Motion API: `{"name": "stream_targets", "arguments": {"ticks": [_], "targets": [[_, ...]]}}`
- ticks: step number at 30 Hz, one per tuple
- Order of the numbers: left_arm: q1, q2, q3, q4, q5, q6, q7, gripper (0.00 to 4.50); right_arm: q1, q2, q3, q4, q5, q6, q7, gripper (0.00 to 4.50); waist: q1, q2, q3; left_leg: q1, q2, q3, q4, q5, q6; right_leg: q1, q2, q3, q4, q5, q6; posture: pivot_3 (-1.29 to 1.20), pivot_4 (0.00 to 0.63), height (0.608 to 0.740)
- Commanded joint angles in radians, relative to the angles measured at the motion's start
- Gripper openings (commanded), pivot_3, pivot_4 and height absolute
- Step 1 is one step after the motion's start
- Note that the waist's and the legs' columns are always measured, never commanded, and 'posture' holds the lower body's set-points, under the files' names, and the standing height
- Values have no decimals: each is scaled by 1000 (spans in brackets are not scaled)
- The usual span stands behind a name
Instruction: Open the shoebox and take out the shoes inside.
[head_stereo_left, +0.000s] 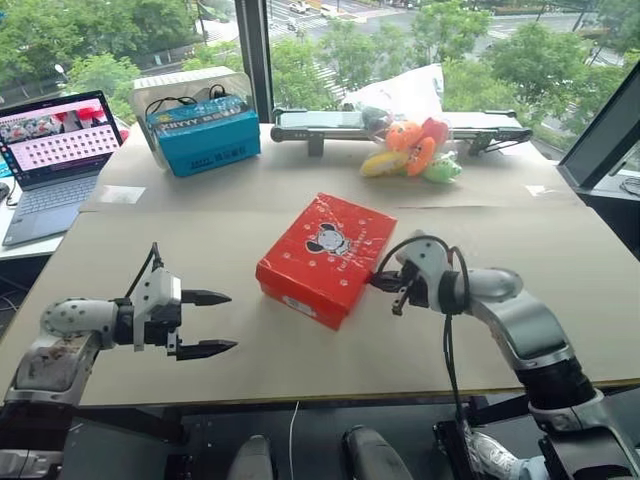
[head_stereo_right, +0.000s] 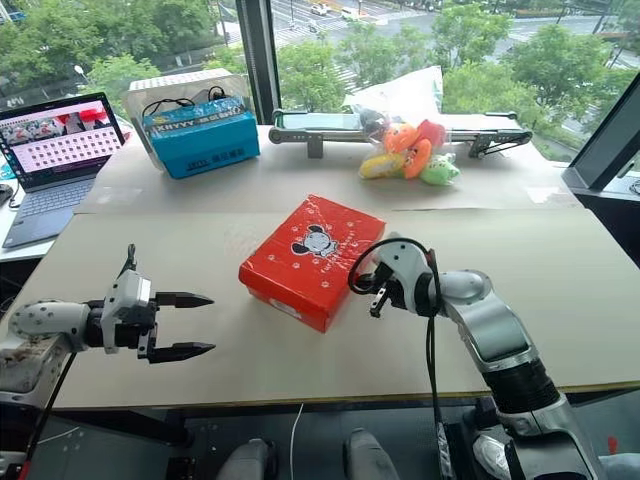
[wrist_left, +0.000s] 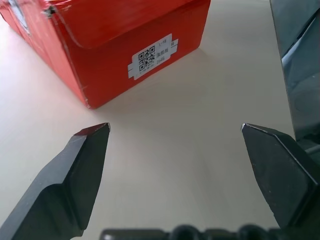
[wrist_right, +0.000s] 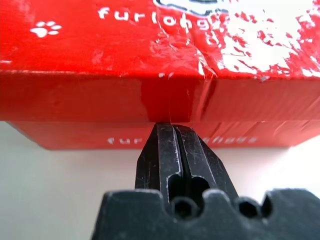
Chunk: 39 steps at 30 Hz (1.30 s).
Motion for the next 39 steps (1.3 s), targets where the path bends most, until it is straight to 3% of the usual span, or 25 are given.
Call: {"name": "stream_targets", "arguments": {"ticks": [1, 6, 11, 22, 27, 34, 39], "targets": [[3, 9, 8, -31, -4, 3, 4, 4500, -66, -2, -53, -77, 59, 32, 15, 25, 1, 0, 0, 0, 0, 0, 0, 0, 0, 0, 0, 0, 0, 0, 0, 0, 150, 740], [4, 9, 6, -32, -2, 2, 8, 4500, -160, 23, -58, -85, 99, 62, 12, 25, 0, 0, 0, 0, 0, 0, 0, 0, 0, 0, 0, 0, 0, 0, 0, 0, 150, 740], [13, 10, 7, -54, -9, 15, 17, 4500, -341, 125, -29, 45, 83, 15, -10, 25, -3, 0, 0, -2, 0, 0, 0, 0, 0, -4, 0, 0, 2, 0, -1, 0, 150, 740], [47, 11, 23, -99, -22, 41, 38, 4500, -665, 384, 128, 643, -127, -325, 0, 25, -7, 1, 0, -8, 1, 0, 0, 0, 0, -11, 1, 0, 3, 4, -8, 0, 150, 740], [55, 12, 26, -113, -28, 54, 45, 4500, -772, 483, 133, 834, -177, -446, 16, 25, -19, 1, 0, -10, 1, -1, 0, 0, 0, -12, 1, -2, 4, 5, -9, 0, 150, 740], [58, 11, 29, -123, -31, 66, 48, 4500, -761, 475, 97, 813, -176, -457, 57, 25, -24, 1, 0, -11, 1, -2, 0, 0, 0, -11, 0, -3, 4, 5, -9, 0, 150, 740], [48, 3, 16, -120, -25, 66, 51, 4500, -654, 364, 84, 536, -151, -327, 103, 25, -22, 1, 0, -11, 1, -3, 0, 0, 0, -11, 0, -4, 4, 5, -9, 0, 150, 740]]}}
